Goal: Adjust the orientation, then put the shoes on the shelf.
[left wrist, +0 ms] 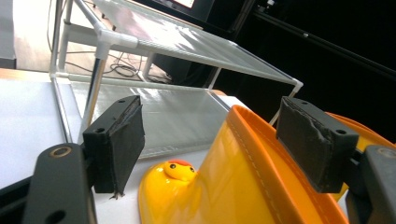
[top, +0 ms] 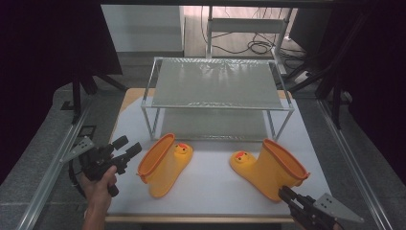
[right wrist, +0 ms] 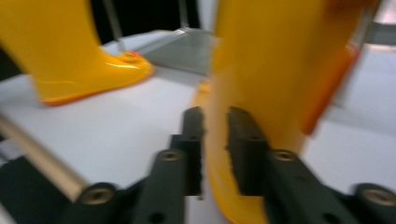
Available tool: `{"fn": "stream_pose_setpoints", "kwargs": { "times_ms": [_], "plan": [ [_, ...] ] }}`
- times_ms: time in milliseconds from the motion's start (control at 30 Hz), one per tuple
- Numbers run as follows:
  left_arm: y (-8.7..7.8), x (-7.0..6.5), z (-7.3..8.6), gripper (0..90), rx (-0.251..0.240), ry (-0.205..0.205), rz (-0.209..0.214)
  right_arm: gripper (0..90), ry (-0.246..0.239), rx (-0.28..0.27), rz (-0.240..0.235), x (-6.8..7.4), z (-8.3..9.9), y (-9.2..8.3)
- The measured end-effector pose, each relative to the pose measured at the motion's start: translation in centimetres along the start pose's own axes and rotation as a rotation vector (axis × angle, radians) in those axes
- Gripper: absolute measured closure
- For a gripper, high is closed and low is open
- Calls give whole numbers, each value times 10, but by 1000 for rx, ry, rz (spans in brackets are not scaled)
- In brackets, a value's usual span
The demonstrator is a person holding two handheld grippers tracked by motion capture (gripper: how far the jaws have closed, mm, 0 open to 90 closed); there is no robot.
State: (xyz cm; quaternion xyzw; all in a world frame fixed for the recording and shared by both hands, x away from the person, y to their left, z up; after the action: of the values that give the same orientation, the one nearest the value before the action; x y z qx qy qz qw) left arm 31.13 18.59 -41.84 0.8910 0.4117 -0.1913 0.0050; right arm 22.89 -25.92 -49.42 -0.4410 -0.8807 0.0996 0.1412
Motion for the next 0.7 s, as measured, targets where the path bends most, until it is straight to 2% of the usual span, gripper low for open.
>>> {"fn": "stream_pose_setpoints", "kwargs": {
  "times_ms": [33, 67, 100, 133, 300, 467, 700],
  "plan": [
    [0, 0, 0, 231, 0, 0, 0, 652, 0, 0, 0, 0, 0, 0],
    [-2, -2, 0, 231, -2, 5, 6, 590, -10, -40, -34, 7, -6, -9],
    [-4, -4, 1, 231, 0, 12, 12, 590, -10, -40, -34, 7, -6, -9],
    [-7, -6, 2, 230, 4, 19, 13, 549, -5, -77, -64, 11, -10, -21],
    [-23, -10, 7, 227, 0, 39, 23, 491, 19, -122, -59, 5, -15, -37],
    [-39, -13, 15, 215, -11, 41, 21, 415, 40, -123, -33, -3, -21, -40],
    [-47, -22, 37, 193, 46, 77, 33, 375, 63, -114, -15, -12, -20, -39]
  ]
}}
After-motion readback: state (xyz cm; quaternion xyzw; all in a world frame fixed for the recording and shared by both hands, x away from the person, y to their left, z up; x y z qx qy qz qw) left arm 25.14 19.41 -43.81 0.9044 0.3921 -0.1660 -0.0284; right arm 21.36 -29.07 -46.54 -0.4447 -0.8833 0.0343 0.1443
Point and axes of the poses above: each handheld gripper's, and its own axes: y roughly forward along the jaws, z roughly out of its underside, x roughly to its left, the point moved 10 cm from there along y, roughly forward along the jaws, and after that the axes turned 4 degrees about y, right-handed, at the moved point
